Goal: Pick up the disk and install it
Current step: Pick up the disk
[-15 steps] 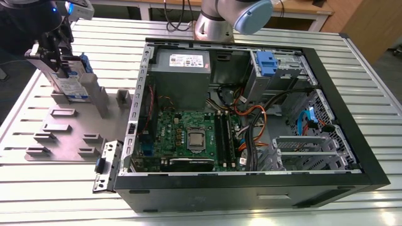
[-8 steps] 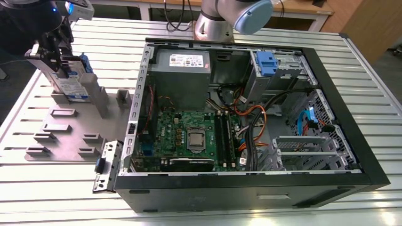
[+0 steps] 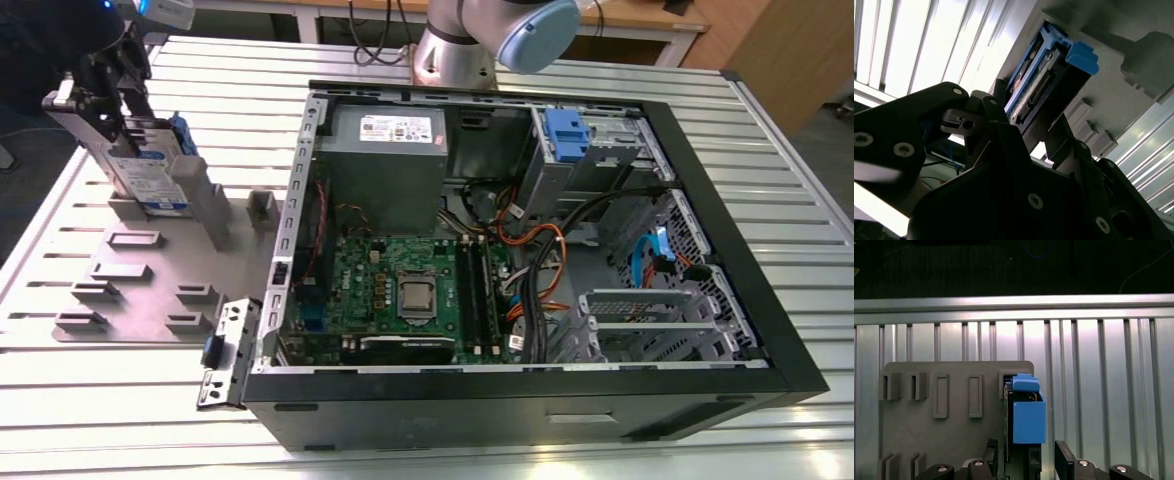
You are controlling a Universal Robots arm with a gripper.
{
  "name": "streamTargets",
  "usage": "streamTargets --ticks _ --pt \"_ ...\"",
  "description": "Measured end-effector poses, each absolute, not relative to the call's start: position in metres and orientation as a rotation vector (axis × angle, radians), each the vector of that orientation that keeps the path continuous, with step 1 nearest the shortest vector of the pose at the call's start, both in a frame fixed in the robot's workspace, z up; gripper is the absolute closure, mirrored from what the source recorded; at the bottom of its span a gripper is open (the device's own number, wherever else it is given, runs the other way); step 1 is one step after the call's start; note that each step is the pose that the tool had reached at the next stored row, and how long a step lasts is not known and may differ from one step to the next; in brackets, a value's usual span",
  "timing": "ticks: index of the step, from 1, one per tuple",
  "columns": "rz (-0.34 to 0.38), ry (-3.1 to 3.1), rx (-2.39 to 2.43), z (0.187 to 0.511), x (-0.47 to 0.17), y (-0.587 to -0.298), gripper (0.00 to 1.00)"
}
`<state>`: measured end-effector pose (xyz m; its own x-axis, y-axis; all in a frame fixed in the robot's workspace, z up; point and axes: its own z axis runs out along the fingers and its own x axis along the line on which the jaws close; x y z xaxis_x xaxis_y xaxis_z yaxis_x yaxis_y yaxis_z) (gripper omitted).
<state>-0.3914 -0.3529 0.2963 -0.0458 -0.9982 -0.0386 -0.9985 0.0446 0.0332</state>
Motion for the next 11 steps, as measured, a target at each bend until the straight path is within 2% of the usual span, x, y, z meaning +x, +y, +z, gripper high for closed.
streamTargets --ticks 11 --pt "0.079 2.267 -2.167 0.2985 -0.3914 -0.3529 0.44"
